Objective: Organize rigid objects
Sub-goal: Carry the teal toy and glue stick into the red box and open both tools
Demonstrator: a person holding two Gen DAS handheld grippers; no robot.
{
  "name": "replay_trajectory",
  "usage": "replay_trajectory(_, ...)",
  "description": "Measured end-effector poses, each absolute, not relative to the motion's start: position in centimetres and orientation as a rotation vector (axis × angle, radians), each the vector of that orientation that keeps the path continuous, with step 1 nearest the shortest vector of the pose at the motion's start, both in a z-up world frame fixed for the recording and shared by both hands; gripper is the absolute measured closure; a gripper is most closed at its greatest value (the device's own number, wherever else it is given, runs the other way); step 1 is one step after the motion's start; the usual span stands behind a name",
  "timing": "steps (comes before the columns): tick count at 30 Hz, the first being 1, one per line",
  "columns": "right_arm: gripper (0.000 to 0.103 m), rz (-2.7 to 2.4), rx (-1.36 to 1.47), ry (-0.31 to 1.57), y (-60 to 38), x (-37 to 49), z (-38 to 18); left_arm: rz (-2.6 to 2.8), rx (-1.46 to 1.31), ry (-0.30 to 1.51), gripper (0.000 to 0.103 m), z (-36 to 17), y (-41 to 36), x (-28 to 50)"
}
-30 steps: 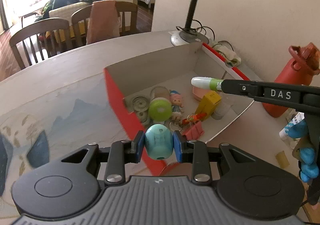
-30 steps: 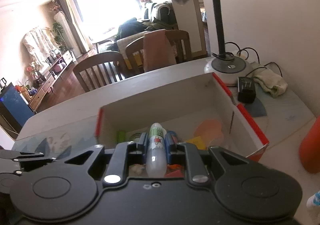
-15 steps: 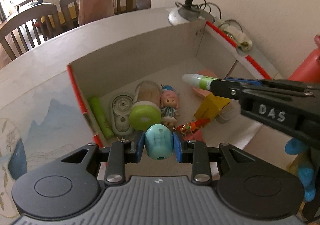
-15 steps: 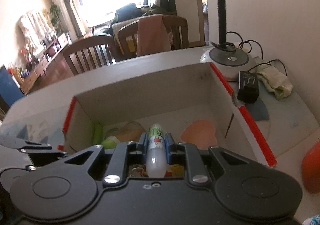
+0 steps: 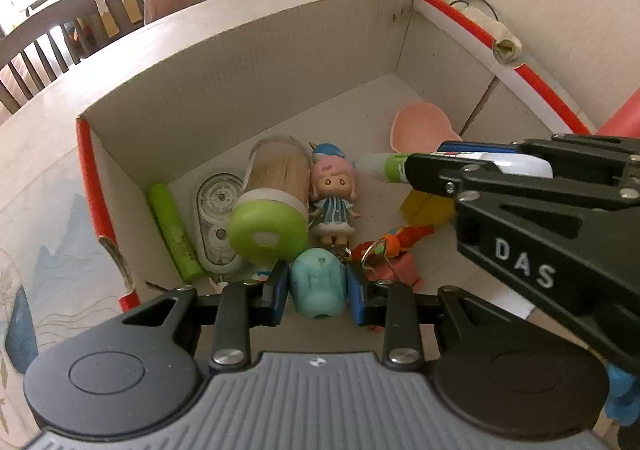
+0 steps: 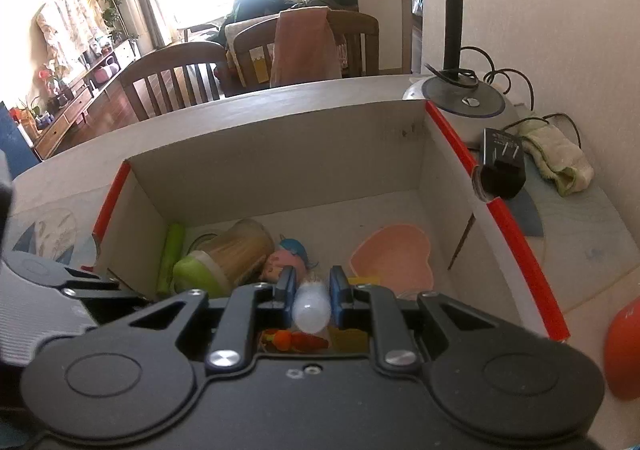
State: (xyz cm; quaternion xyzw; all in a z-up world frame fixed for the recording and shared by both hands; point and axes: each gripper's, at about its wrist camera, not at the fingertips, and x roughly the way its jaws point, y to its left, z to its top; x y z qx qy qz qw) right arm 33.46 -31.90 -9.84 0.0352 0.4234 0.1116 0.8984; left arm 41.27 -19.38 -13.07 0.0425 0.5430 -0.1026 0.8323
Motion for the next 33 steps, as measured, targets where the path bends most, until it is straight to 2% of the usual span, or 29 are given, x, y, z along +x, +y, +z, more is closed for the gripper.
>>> replay_trajectory(8, 0.079, 0.231, 0.122, 0.91, -32.4, 33.6, -9.6, -0.213, 0.12, 1.202, 0.073, -14.1, -19.7, 41.6)
replay_trajectory(14, 0.069, 0.224, 0.149, 0.915, -32.7, 33.2, -9.2, -0.207, 0.129, 1.204, 0.073, -13.8, -19.8, 41.4)
replay_trajectory(27, 0.06, 0.203, 0.168, 0.884, -32.7, 30.5, -7.4, -0.235, 0.083, 1.131, 0.072, -11.4, -19.1, 39.3)
replay_trajectory(33, 0.05, 0.203, 0.182, 0.847, -32.6, 28.8, -6.1, -0.249, 0.097, 1.065, 0.072, -9.7, -18.2, 37.7)
